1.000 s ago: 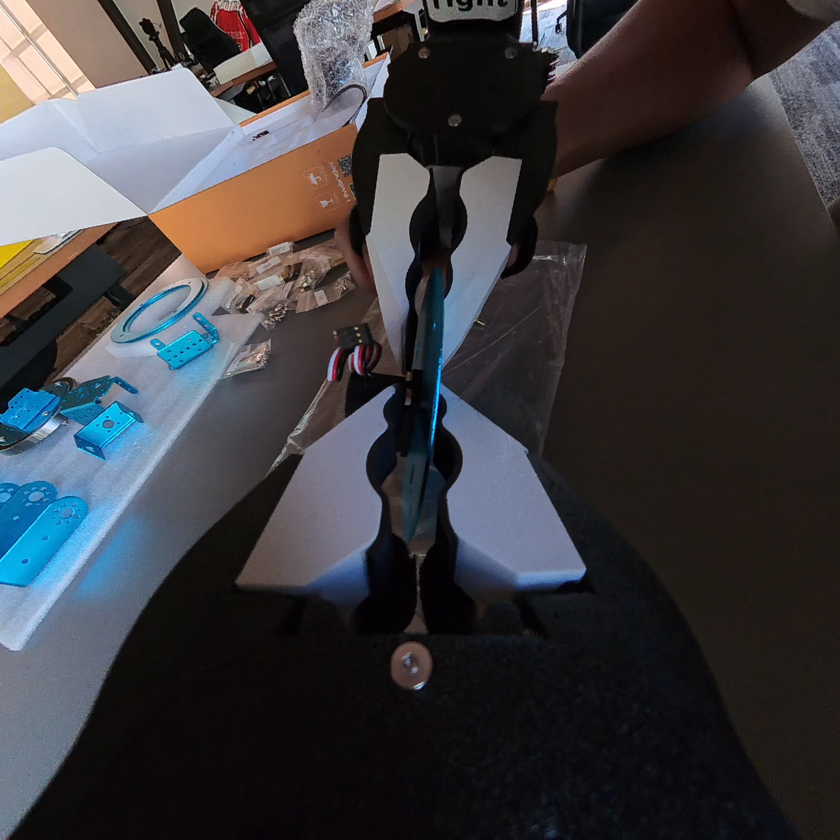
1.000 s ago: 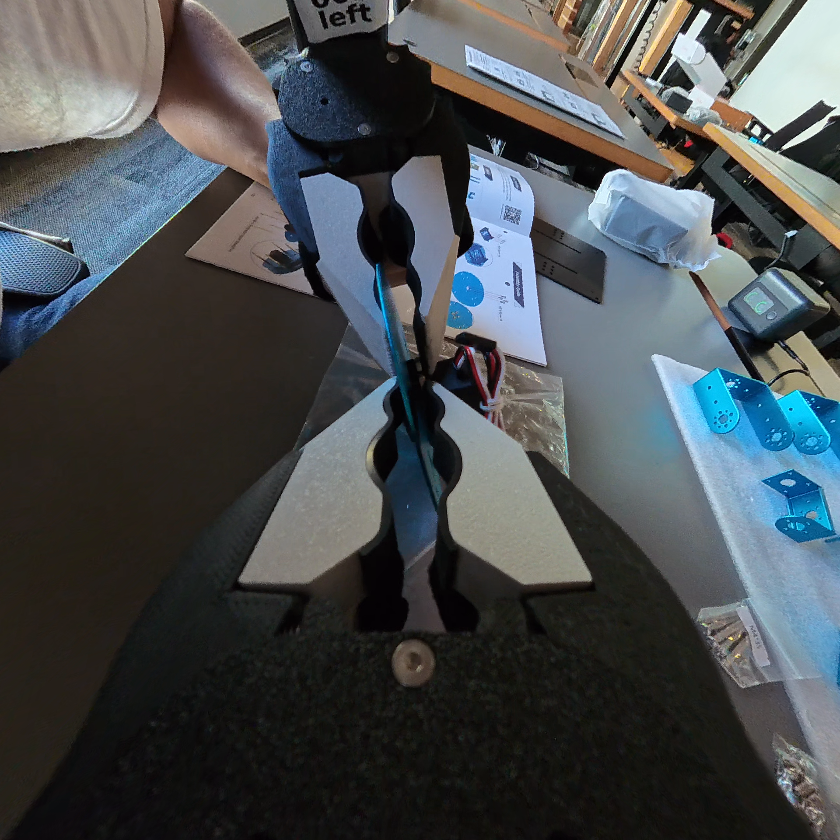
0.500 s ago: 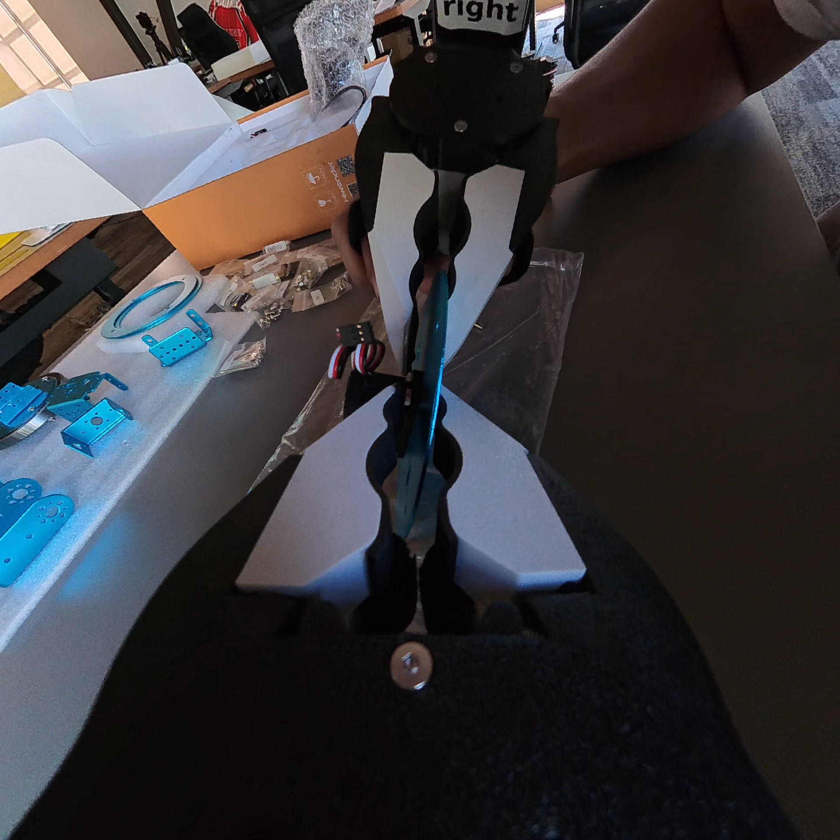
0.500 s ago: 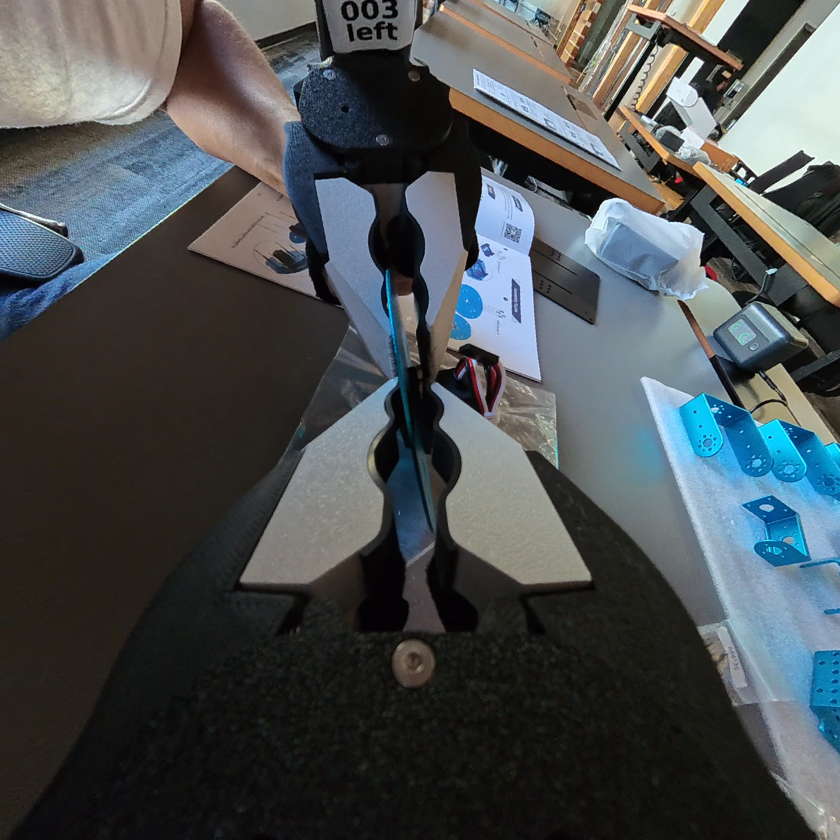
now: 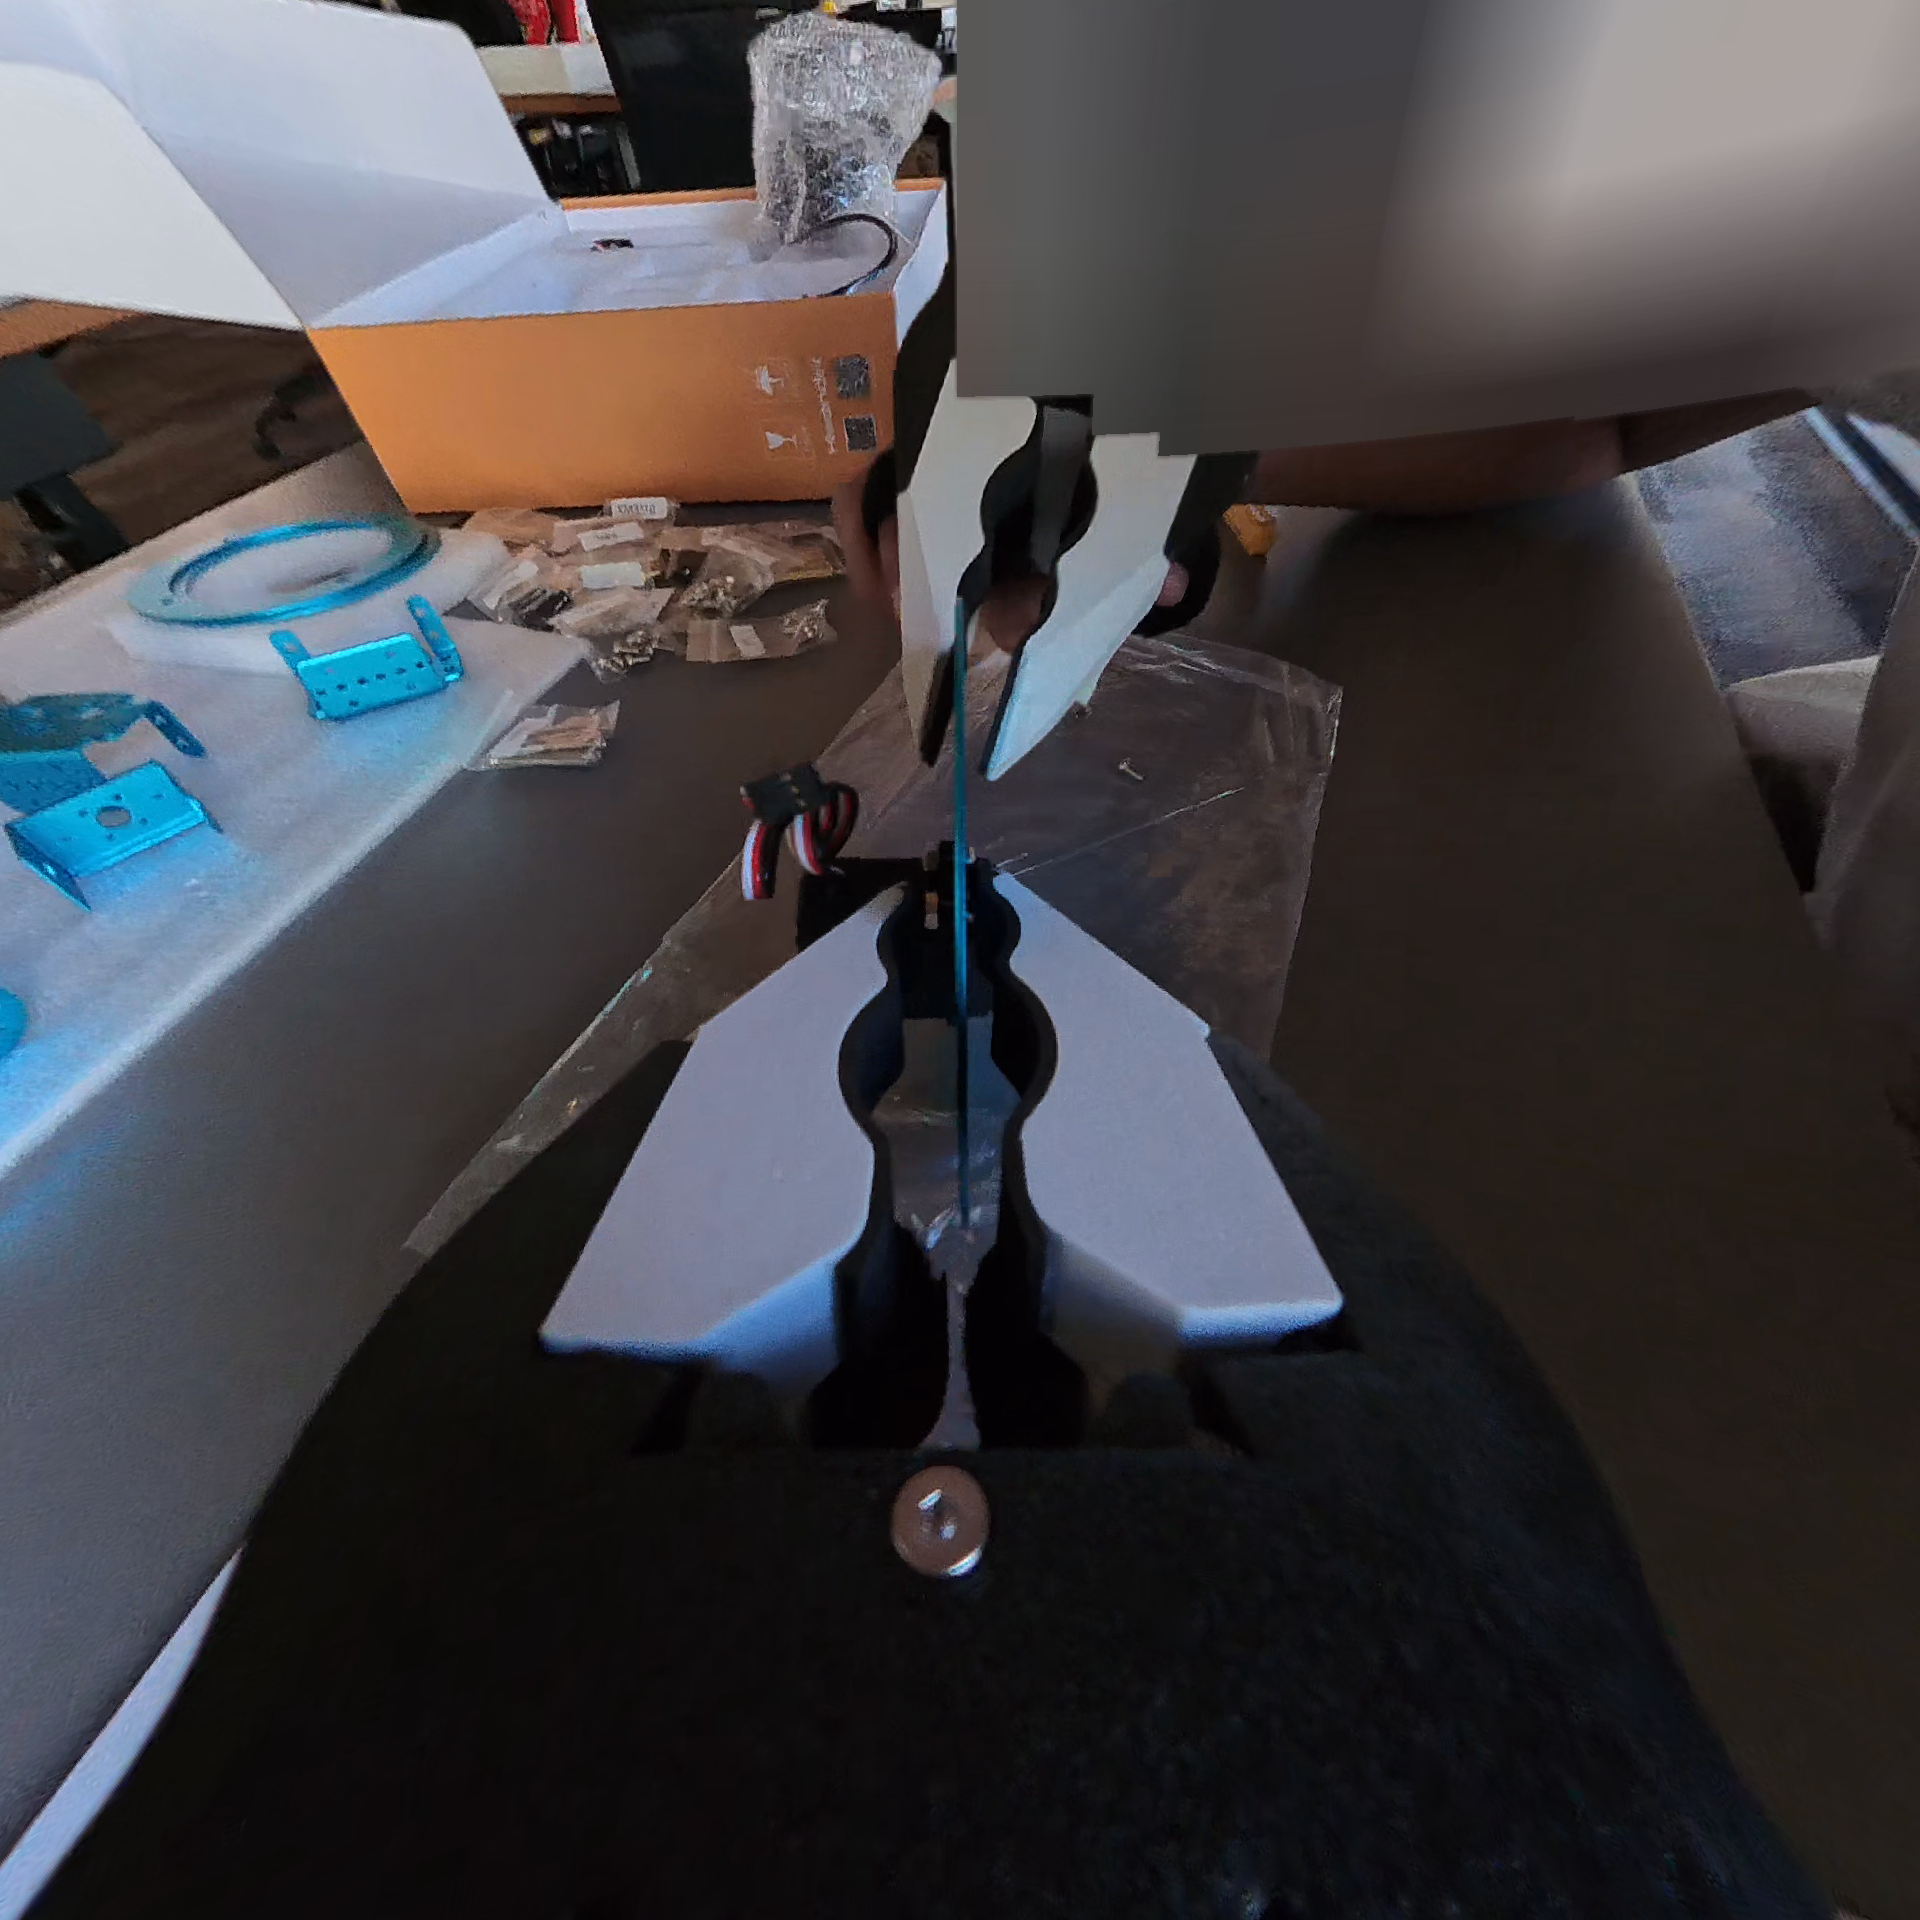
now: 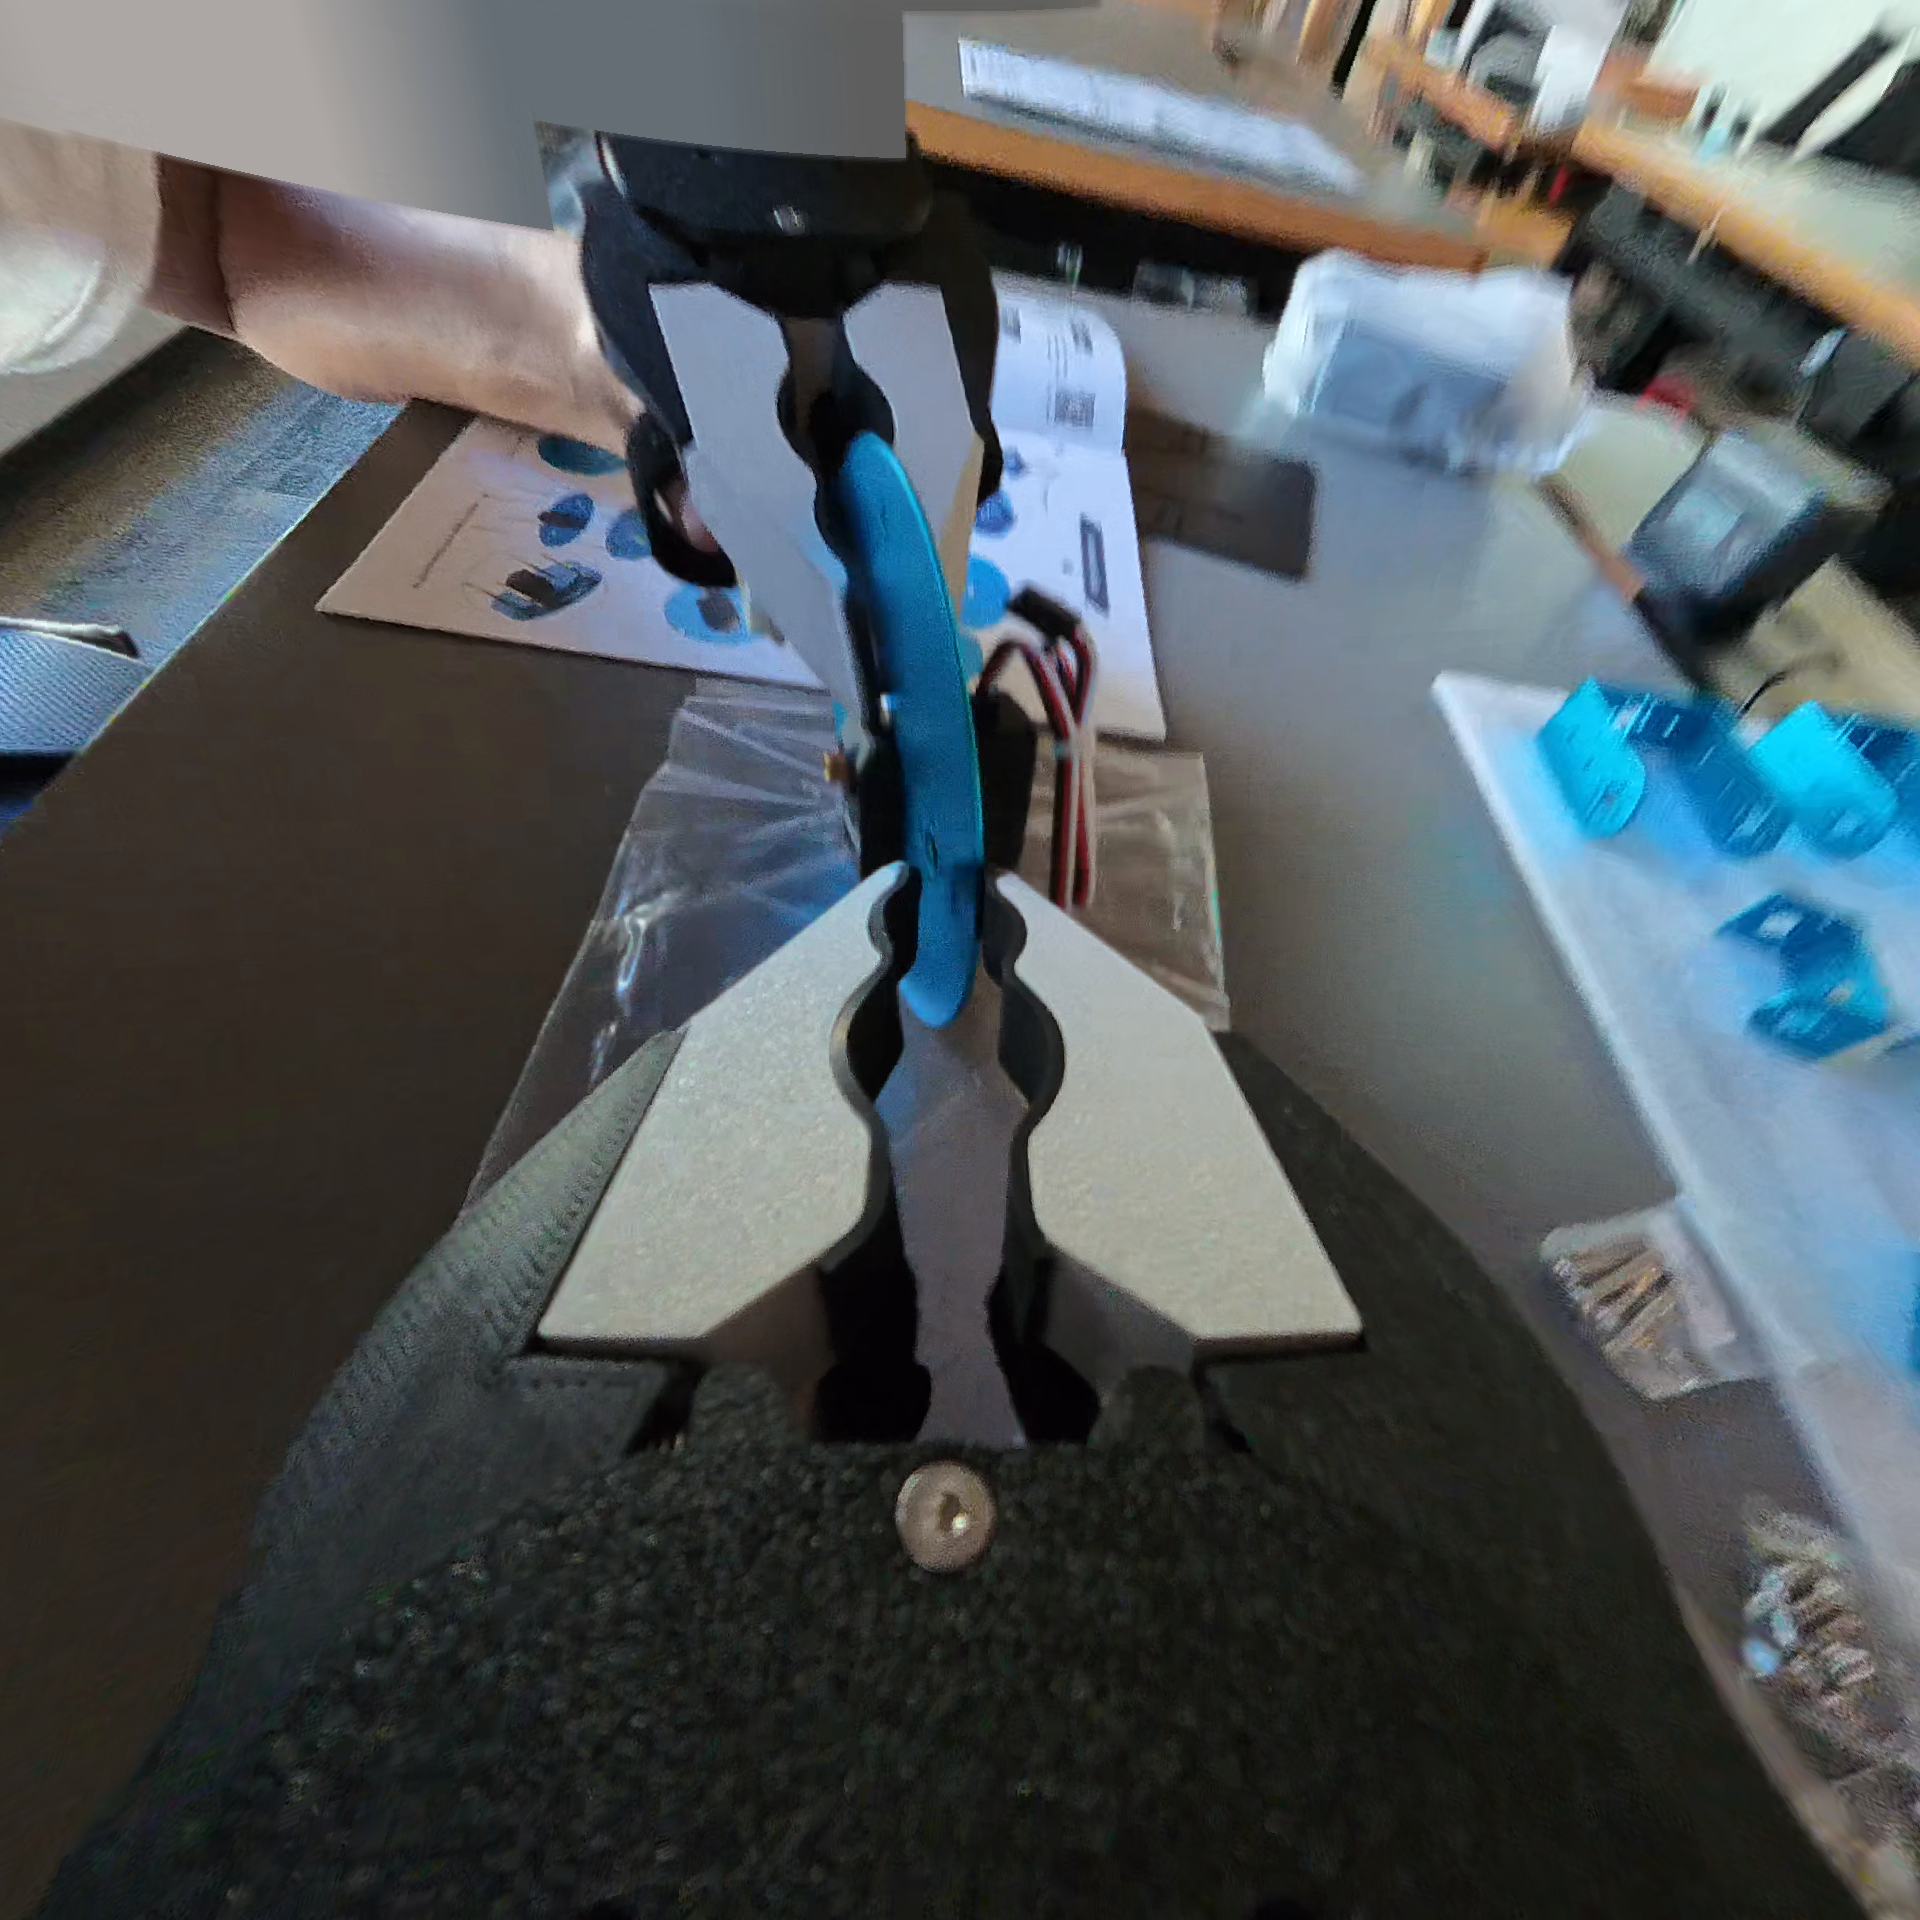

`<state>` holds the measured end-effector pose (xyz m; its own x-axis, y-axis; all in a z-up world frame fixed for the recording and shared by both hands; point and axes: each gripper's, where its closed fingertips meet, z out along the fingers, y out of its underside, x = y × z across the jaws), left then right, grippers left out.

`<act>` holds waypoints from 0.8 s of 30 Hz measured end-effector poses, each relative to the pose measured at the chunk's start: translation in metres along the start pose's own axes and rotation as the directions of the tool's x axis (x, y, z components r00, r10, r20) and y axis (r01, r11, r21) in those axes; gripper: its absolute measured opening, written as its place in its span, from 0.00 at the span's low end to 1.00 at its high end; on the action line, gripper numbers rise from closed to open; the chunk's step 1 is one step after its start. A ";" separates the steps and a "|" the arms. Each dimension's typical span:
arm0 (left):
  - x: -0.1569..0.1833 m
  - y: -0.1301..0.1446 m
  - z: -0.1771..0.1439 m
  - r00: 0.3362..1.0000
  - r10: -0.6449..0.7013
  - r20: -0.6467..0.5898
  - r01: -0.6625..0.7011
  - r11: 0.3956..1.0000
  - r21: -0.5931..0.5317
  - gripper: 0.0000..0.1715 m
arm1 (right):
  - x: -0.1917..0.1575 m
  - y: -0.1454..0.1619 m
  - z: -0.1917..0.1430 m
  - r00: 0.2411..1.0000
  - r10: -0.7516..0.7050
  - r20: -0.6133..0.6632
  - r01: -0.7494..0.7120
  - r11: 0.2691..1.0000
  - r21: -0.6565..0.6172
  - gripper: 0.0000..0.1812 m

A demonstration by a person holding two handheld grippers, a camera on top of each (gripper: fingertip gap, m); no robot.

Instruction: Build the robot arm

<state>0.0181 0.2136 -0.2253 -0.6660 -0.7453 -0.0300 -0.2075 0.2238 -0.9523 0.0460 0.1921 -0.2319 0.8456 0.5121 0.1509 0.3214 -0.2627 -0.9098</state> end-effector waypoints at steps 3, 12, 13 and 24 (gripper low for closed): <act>-0.003 0.004 -0.008 0.996 -0.050 -0.067 0.048 0.998 -0.033 0.05 | 0.003 0.013 0.008 0.991 0.125 0.048 -0.122 0.991 -0.062 0.06; -0.021 0.012 -0.022 0.975 -0.184 -0.122 0.176 0.982 -0.072 0.06 | 0.007 -0.013 0.016 0.964 0.212 0.161 -0.218 0.976 0.021 0.00; -0.020 0.013 -0.021 0.972 -0.193 -0.134 0.184 0.980 -0.078 0.06 | 0.008 -0.019 0.013 0.969 0.190 0.158 -0.198 0.980 0.033 0.00; 0.010 0.011 -0.007 0.975 -0.085 -0.204 0.044 0.979 -0.198 0.19 | 0.000 -0.031 -0.019 0.945 0.180 0.275 -0.119 0.968 -0.223 0.00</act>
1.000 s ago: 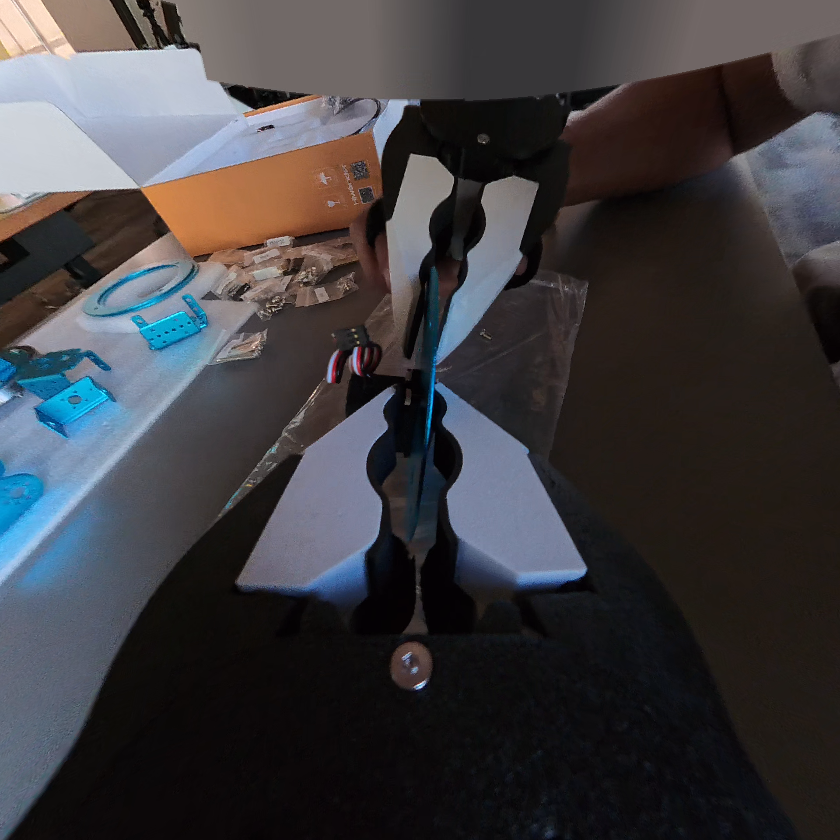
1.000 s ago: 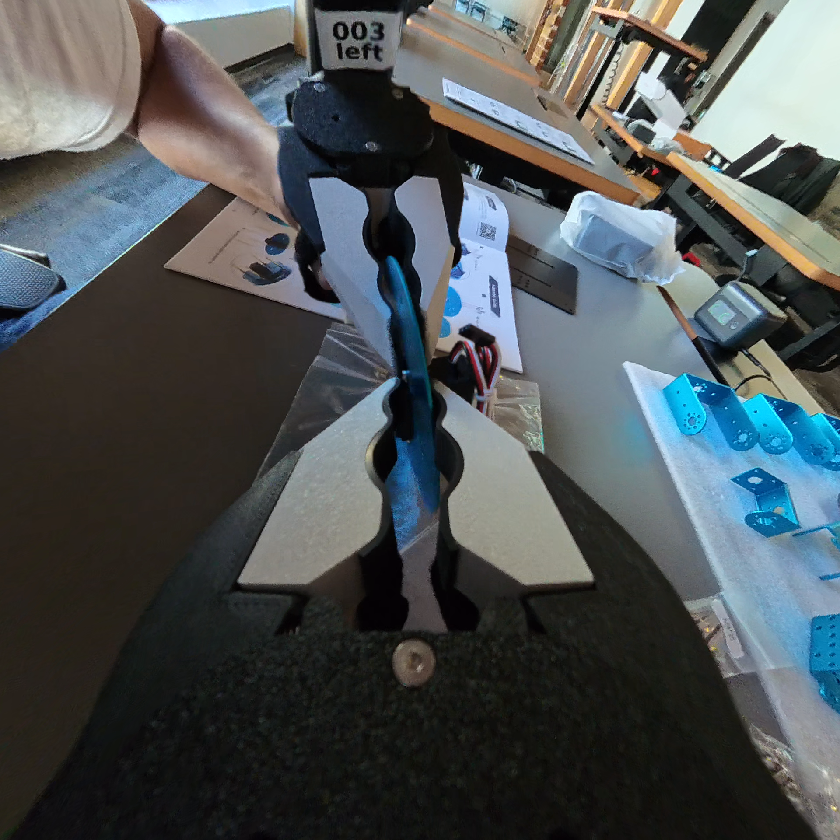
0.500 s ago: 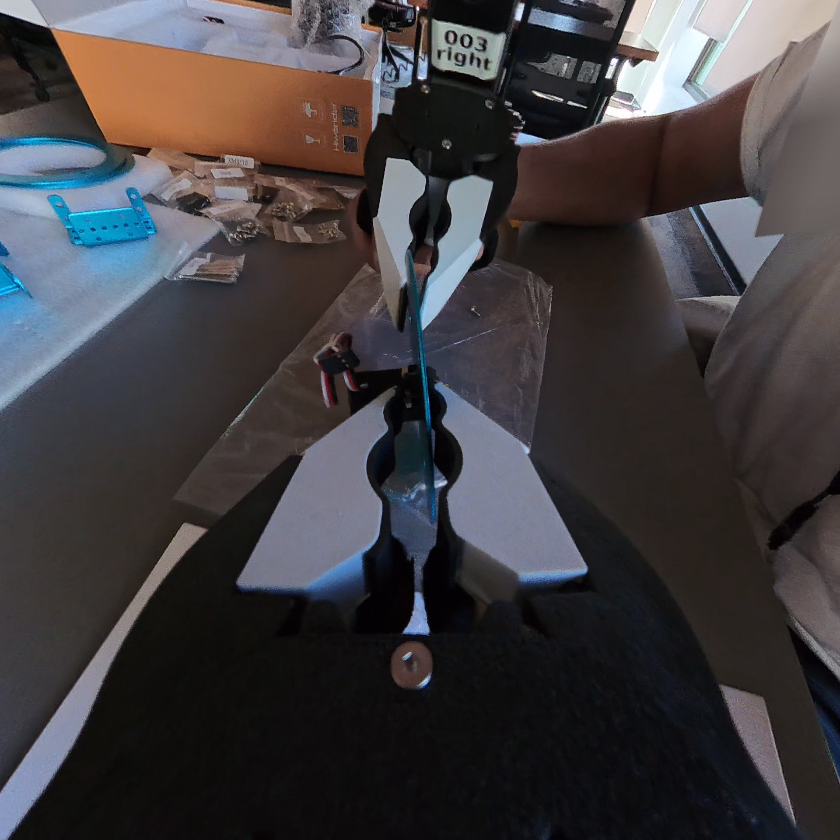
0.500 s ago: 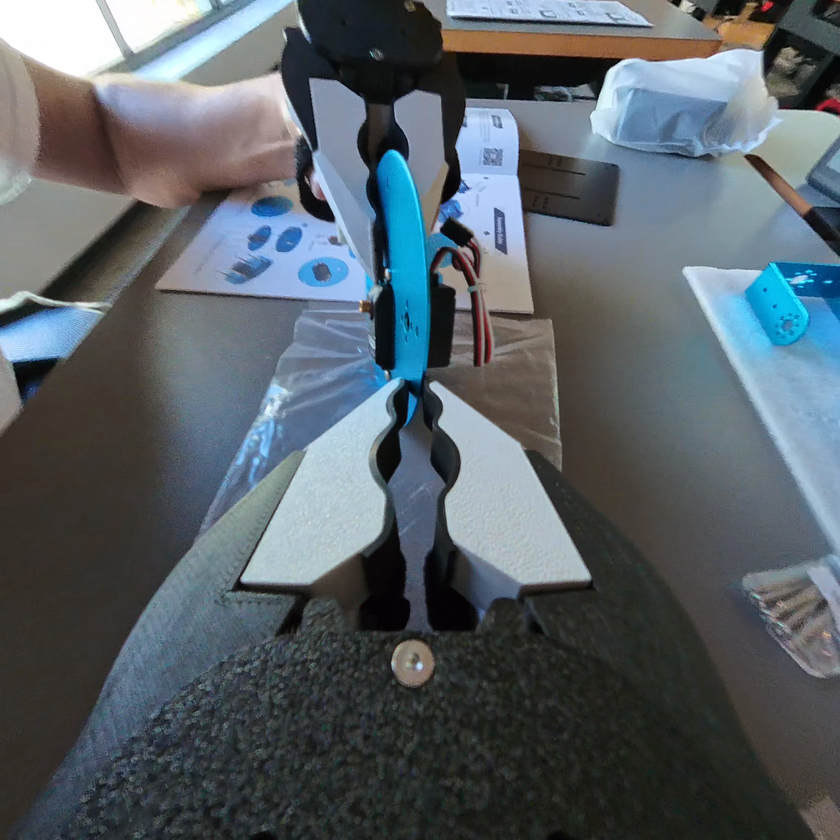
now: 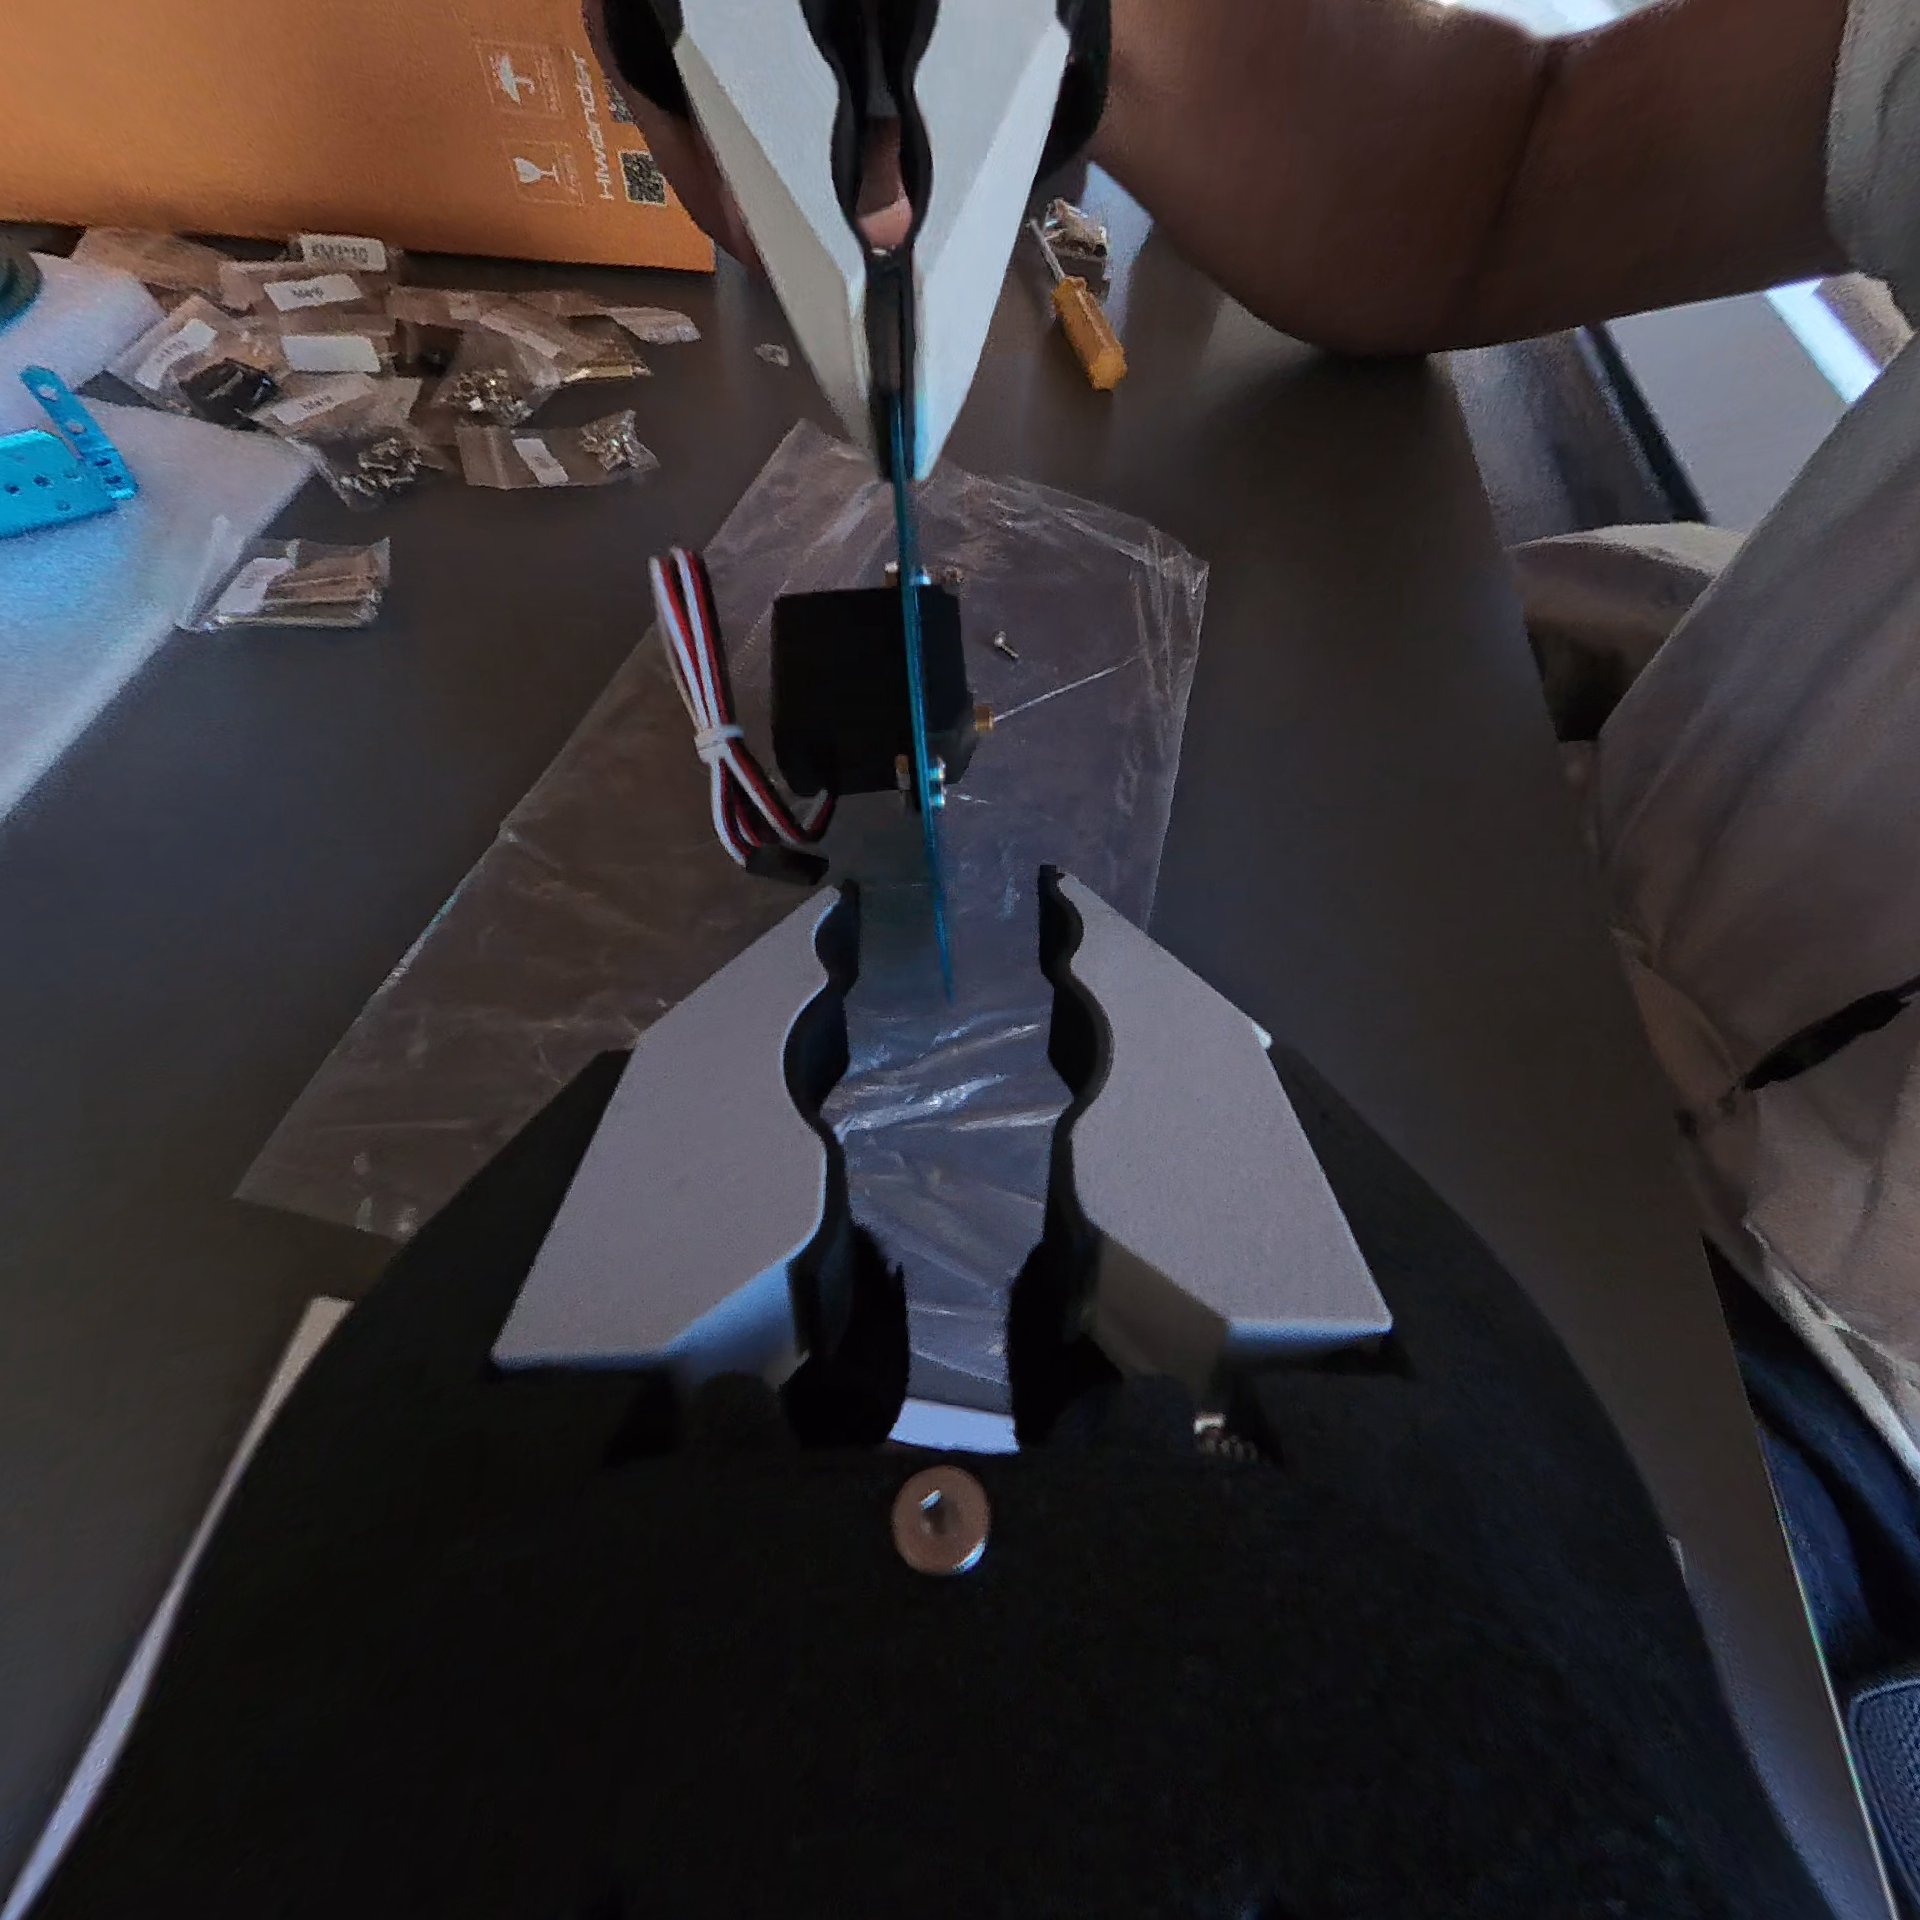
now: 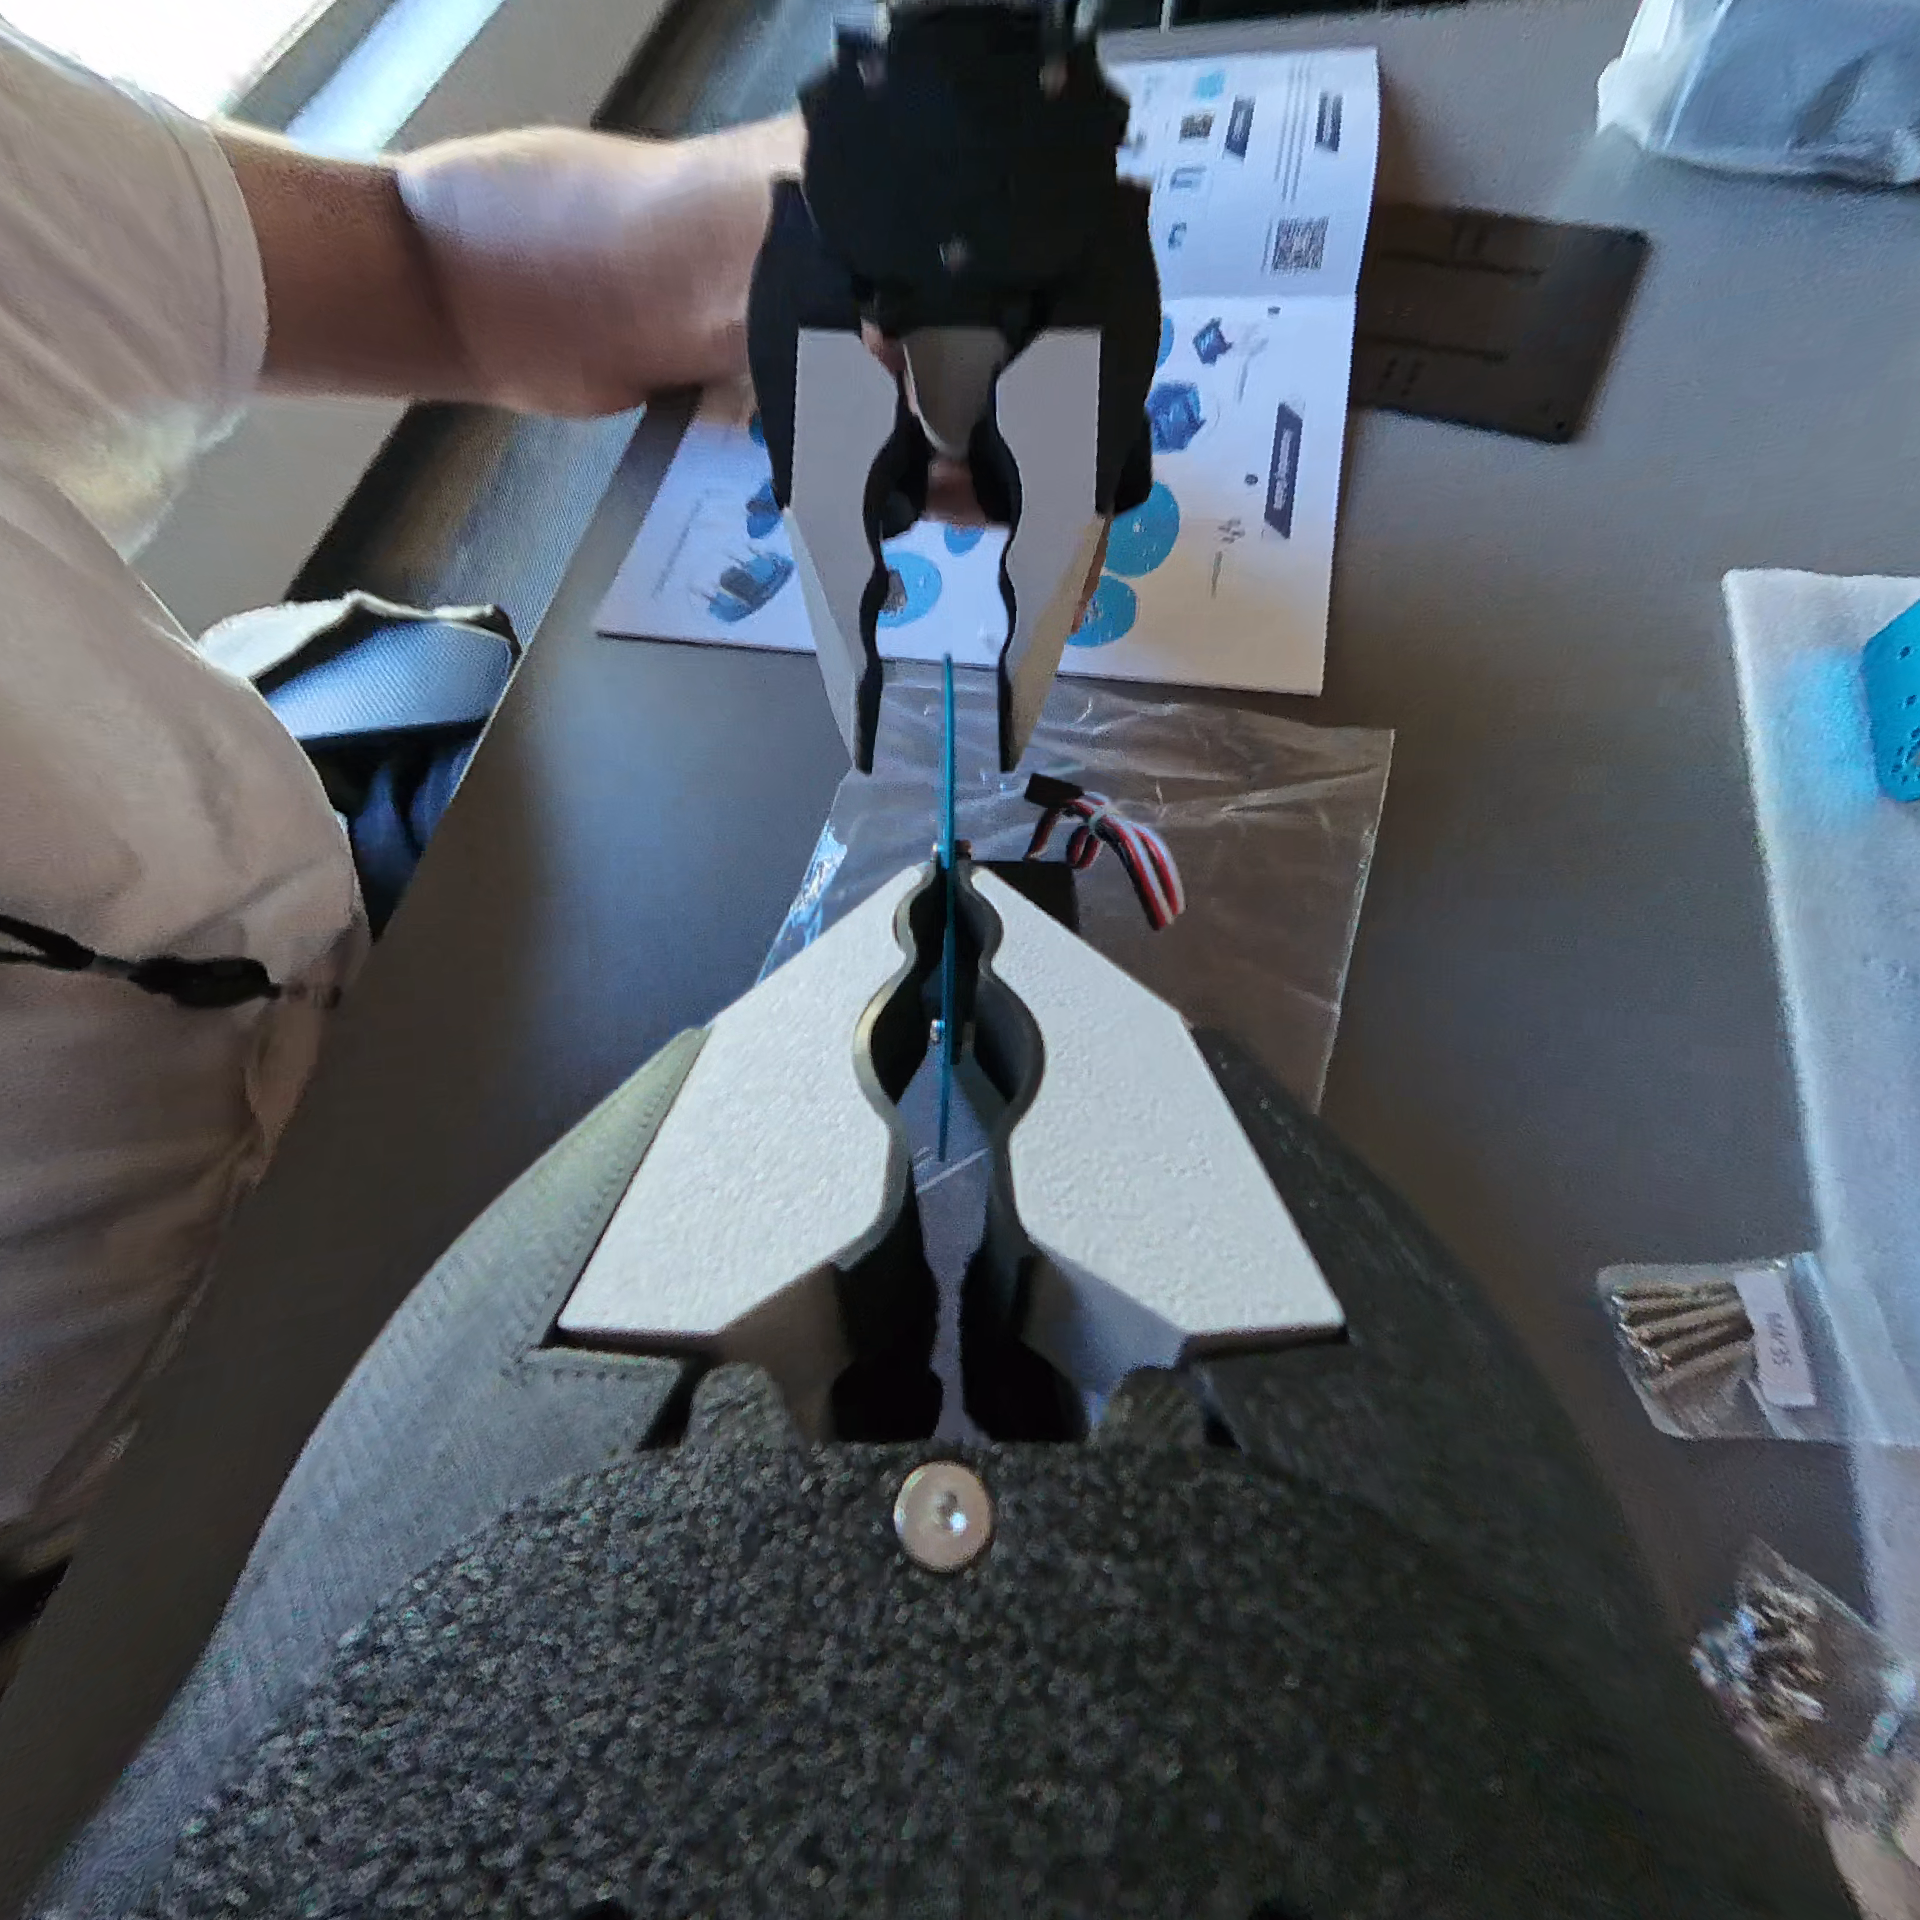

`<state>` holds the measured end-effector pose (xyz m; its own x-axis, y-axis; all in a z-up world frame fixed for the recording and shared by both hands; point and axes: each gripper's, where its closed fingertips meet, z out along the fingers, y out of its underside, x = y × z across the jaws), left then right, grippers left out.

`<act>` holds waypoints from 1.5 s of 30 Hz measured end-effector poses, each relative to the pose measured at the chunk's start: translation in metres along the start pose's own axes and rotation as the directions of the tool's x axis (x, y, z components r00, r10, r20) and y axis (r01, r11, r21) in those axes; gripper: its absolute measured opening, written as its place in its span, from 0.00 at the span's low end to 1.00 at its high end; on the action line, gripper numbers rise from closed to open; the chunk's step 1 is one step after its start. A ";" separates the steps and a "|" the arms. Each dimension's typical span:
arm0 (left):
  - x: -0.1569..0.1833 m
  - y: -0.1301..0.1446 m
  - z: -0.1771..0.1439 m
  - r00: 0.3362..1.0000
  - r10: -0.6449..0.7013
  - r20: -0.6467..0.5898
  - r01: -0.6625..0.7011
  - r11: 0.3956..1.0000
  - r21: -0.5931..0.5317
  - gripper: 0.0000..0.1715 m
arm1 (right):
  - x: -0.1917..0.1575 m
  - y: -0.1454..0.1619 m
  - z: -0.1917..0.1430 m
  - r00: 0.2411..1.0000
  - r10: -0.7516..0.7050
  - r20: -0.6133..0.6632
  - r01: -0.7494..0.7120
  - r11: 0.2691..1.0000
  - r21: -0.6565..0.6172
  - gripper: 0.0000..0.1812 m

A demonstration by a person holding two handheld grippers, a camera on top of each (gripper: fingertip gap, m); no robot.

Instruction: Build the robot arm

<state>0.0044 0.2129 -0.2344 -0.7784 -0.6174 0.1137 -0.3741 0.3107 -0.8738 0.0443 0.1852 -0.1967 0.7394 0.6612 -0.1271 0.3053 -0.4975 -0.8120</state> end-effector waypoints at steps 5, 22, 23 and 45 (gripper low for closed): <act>0.000 -0.037 -0.008 0.995 0.068 0.077 -0.068 0.998 0.000 0.19 | -0.003 -0.008 0.008 0.999 -0.033 0.010 0.034 0.984 -0.176 0.00; 0.020 0.014 -0.043 0.995 0.003 0.102 -0.008 0.999 0.051 0.00 | -0.020 0.017 0.056 0.995 -0.003 0.100 -0.003 0.998 0.060 0.06; 0.021 0.015 -0.043 0.996 0.003 0.093 -0.007 0.999 0.047 0.00 | -0.016 0.015 0.058 0.998 -0.038 0.056 0.033 0.996 0.078 0.00; -0.024 0.015 0.041 0.363 0.853 0.374 -0.718 0.512 -0.471 0.00 | -0.003 0.069 0.004 0.405 -0.764 -0.501 0.614 0.634 -0.470 0.00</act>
